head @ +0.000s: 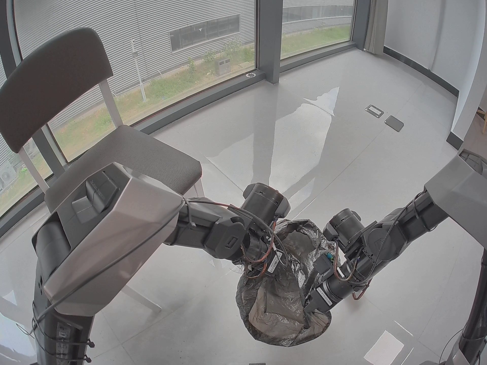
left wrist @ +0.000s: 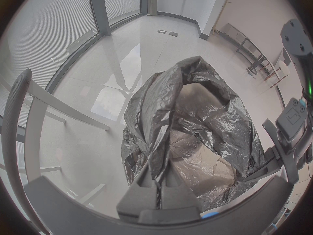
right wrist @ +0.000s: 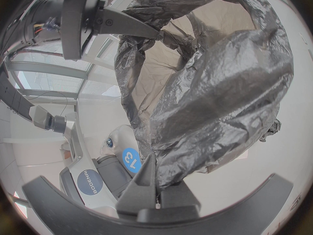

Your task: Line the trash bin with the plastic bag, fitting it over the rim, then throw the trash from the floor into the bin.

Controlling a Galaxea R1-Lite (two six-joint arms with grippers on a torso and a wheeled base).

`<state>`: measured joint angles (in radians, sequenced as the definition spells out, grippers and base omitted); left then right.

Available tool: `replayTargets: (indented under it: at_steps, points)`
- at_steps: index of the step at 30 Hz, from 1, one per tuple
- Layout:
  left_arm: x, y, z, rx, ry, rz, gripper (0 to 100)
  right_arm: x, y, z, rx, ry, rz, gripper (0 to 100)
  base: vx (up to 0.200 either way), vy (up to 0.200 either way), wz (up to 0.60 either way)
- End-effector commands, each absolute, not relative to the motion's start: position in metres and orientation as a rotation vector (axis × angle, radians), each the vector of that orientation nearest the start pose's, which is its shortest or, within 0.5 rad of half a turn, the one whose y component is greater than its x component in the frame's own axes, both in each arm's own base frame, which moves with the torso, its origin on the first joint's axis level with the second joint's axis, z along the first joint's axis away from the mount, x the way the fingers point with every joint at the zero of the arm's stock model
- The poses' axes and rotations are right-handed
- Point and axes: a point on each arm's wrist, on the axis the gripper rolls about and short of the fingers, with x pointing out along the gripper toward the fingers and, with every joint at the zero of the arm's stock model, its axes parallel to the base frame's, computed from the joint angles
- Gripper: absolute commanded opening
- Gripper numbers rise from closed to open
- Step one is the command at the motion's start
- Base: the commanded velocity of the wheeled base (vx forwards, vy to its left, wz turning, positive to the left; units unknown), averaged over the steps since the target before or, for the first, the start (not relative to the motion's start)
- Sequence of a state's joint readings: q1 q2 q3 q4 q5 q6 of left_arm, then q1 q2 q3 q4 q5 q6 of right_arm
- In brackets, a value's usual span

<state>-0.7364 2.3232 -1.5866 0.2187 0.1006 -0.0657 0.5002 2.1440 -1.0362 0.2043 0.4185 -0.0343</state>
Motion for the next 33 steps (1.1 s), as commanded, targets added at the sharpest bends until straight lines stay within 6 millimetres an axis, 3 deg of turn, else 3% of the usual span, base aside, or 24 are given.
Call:
replayTargets:
  at_steps: [1, 6, 10, 19, 27, 33]
  points:
    - [0.331, -0.297, 0.075, 0.331, 0.897, -0.555, 0, 0.295, 0.165, 0.049, -0.068, 1.256, 0.803, 0, 0.000, 0.000, 0.00]
    - [0.333, -0.296, 0.078, 0.323, 0.893, -0.550, 0, 0.304, 0.162, 0.059, -0.053, 1.144, 0.800, 0, 0.000, 0.000, 0.00]
    - [0.331, -0.294, 0.080, 0.307, 0.895, -0.539, 0, 0.300, 0.160, 0.063, -0.050, 1.085, 0.800, 0, 0.000, 0.000, 0.00]
    - [0.318, -0.283, 0.101, 0.227, 0.878, -0.516, 0, 0.275, 0.150, 0.054, -0.072, 1.011, 0.804, 0, 0.000, 0.000, 0.00]
    - [0.296, -0.263, 0.132, 0.074, 0.692, -0.531, 0, 0.251, 0.130, 0.074, -0.065, 0.887, 0.760, 0, 0.000, 0.000, 0.00]
    - [0.275, -0.247, 0.125, 0.085, 0.712, -0.535, 0, 0.233, 0.123, 0.075, -0.081, 0.882, 0.744, 0, 0.000, 0.000, 0.00]
